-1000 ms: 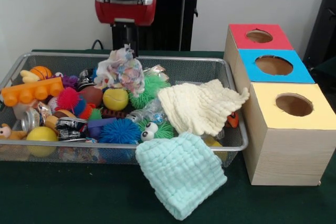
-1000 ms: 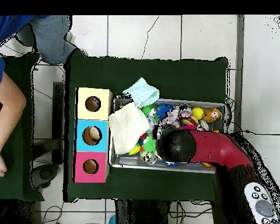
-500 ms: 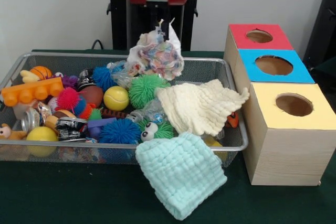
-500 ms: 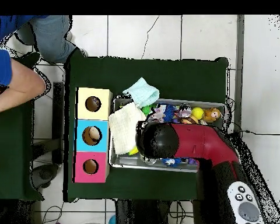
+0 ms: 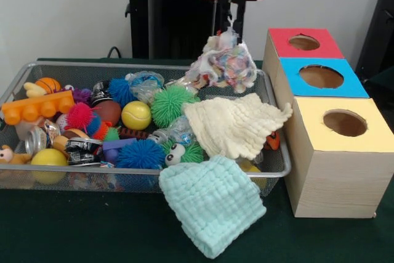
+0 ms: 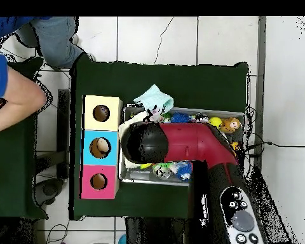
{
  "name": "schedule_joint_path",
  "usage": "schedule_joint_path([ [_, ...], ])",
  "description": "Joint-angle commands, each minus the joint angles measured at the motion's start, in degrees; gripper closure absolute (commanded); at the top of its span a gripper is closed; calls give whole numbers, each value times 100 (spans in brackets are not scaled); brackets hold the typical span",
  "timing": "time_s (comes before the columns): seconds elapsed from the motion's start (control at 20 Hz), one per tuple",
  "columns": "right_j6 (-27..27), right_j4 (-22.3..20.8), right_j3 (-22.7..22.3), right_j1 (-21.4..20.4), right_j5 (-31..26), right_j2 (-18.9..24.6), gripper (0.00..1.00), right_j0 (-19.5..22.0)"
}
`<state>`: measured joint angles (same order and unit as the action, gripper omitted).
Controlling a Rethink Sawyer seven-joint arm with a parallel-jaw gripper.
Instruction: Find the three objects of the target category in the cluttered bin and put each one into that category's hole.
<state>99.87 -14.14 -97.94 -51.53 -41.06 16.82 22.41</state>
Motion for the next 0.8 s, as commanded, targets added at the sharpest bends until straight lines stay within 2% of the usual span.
schedule_joint_path([
  [0.05,1033,228,631,142,-1010,-214,100,-365],
  [0.3,1196,301,935,230,-1225,-379,100,-664],
  [0.65,1386,400,926,231,-1145,-626,100,-1027],
  [0.8,1413,460,1069,315,-1208,-719,100,-1155],
])
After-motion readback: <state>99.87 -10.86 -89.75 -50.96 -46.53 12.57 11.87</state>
